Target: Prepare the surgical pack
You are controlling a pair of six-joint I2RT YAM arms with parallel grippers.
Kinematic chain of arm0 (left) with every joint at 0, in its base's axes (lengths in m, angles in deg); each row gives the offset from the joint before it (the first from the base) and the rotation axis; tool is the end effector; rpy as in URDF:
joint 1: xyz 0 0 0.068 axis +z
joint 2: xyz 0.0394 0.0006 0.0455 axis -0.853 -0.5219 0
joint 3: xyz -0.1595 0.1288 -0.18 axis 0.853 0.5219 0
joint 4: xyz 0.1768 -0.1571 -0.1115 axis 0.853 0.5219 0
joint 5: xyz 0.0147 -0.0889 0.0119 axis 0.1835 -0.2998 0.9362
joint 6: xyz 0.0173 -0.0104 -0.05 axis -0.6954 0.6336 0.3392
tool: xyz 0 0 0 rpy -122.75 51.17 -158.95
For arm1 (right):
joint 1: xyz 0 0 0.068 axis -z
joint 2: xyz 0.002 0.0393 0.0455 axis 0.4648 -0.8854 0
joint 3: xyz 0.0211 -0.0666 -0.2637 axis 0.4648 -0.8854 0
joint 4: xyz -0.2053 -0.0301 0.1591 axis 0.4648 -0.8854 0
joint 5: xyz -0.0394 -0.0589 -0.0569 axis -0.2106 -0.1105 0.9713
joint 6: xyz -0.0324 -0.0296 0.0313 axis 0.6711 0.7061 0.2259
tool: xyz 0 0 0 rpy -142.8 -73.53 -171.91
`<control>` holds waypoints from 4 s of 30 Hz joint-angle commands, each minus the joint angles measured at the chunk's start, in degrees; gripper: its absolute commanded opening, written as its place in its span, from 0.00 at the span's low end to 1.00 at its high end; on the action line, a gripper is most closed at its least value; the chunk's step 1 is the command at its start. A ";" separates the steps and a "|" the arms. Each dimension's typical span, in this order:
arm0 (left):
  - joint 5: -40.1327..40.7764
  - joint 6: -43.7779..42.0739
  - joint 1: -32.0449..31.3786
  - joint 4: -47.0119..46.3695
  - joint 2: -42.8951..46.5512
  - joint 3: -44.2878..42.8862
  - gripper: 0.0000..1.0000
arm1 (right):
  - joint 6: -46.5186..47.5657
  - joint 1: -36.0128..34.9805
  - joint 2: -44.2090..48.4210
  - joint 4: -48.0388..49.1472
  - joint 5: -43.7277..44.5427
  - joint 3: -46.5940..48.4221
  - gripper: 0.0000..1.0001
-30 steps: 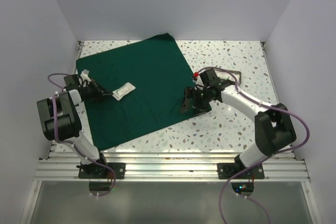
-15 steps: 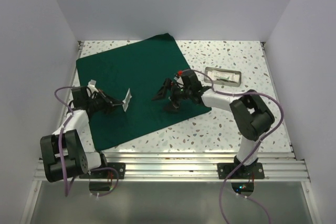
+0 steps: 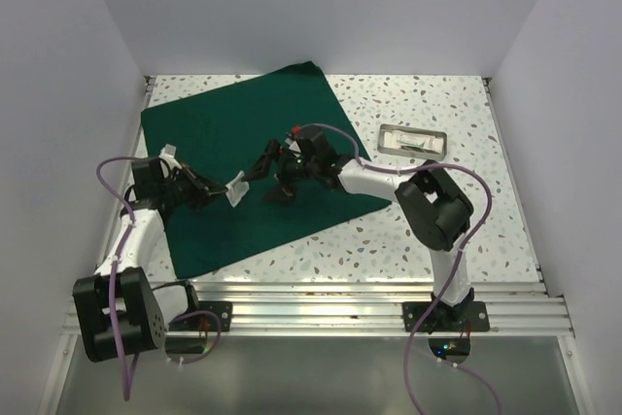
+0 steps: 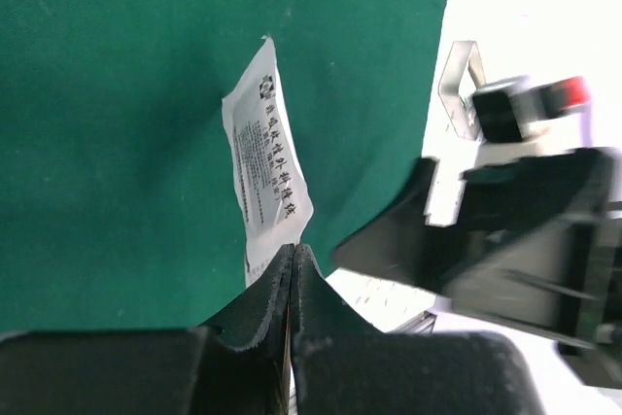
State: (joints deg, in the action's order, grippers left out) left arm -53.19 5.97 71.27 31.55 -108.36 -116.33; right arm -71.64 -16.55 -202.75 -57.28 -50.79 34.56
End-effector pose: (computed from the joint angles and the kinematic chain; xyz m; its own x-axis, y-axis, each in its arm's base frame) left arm 0.2221 0.0278 0.2033 -0.6584 -0.7271 -0.1944 -0.3069 0.4952 -0.8128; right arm 0.3061 0.3249 0.1816 -0.9761 0.1977 0.0902 0.1674 0.4200 0.8920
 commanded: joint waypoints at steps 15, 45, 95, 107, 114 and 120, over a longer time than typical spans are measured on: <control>5.89 -21.42 -11.32 13.45 1.29 -10.36 0.00 | 28.34 -0.31 -6.84 -51.16 7.65 31.45 0.88; 10.47 -26.62 -33.03 10.03 -3.54 -15.28 0.00 | 27.38 -2.16 -14.14 -58.57 0.46 34.01 0.28; 21.28 -38.40 -20.38 11.87 -6.79 -14.93 0.78 | -11.38 41.97 3.97 -34.74 57.32 9.83 0.00; 19.87 -39.28 -19.85 11.79 -11.10 -16.95 0.78 | -16.04 41.88 0.37 -40.54 59.61 13.87 0.00; 19.87 -39.63 -19.59 11.96 -11.80 -17.48 0.78 | -18.50 41.26 -2.18 -40.99 58.90 15.72 0.01; 19.78 -39.72 -19.15 11.96 -11.72 -17.13 0.78 | -18.68 40.47 -4.29 -40.11 58.38 16.86 0.04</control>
State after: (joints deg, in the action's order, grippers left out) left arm -32.58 -32.06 51.36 45.25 -120.03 -131.67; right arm -88.40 24.47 -206.40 -96.88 4.96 48.90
